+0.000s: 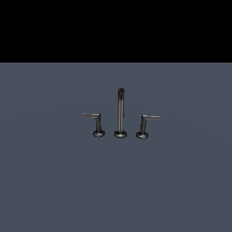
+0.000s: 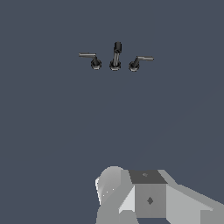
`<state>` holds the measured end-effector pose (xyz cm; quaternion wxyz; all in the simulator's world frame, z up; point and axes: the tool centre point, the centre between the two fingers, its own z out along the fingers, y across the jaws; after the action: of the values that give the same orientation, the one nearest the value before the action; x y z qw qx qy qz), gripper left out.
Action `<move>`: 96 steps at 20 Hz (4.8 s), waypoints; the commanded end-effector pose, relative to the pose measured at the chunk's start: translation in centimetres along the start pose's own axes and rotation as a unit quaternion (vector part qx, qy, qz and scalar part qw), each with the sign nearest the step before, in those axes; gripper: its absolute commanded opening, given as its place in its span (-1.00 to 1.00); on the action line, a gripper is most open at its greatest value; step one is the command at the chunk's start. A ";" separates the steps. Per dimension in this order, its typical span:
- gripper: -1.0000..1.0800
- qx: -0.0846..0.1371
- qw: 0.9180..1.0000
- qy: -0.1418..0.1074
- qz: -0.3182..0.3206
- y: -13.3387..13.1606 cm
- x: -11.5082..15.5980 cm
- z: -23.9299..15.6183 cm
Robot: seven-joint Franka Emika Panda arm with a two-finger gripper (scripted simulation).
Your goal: Turn on the faucet by rotating a designated handle.
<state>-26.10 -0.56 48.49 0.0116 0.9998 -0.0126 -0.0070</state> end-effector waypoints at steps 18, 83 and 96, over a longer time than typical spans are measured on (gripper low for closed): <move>-1.00 0.002 0.997 -0.001 0.076 -3.1 1.4 3.6; -1.00 0.012 0.745 -0.003 0.667 -14.3 27.8 34.2; -1.00 0.012 0.686 -0.003 0.728 -12.8 31.7 37.9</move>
<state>5.09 10.64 10.07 0.0010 0.6809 -0.7324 0.0004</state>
